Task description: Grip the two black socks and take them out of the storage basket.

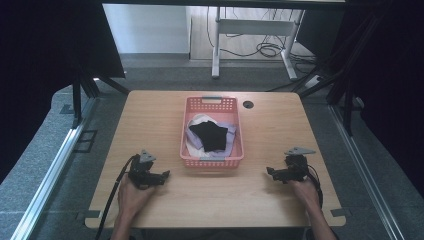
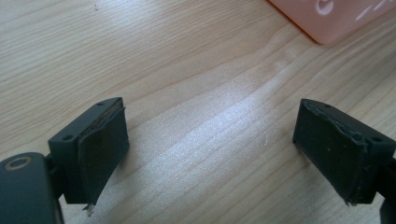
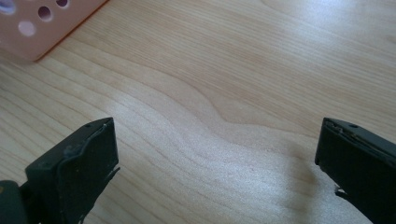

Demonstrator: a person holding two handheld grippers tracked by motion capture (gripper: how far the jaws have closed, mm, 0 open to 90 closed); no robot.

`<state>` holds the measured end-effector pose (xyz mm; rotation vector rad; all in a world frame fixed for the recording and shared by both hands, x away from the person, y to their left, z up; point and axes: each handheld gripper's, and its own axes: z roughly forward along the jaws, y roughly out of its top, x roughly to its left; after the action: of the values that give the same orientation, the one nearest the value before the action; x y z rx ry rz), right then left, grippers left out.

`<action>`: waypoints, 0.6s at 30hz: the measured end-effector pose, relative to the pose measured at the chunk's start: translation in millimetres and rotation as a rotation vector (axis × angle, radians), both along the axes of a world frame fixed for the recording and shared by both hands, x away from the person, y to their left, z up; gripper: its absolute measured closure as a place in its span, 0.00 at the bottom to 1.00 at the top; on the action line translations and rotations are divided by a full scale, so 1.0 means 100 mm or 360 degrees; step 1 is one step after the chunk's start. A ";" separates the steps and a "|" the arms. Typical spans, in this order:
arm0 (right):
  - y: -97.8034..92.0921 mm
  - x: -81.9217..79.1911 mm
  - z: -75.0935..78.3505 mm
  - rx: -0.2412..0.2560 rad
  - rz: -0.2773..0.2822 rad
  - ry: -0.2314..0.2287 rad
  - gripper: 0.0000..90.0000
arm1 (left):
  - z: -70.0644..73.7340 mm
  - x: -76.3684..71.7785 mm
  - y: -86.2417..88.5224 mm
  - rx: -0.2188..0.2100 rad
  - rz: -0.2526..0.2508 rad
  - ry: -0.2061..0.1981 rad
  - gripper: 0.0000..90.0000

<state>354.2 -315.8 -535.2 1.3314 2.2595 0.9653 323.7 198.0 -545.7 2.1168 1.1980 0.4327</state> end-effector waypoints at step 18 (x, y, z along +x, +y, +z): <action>0.06 -0.03 0.03 -0.0013 0.0002 0.0027 0.00 | 0.00 0.00 0.00 0.0001 0.0004 -0.0001 0.11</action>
<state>351.6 -309.6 -532.7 1.3401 2.2748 0.9472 324.0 197.8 -545.7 2.1158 1.2003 0.4346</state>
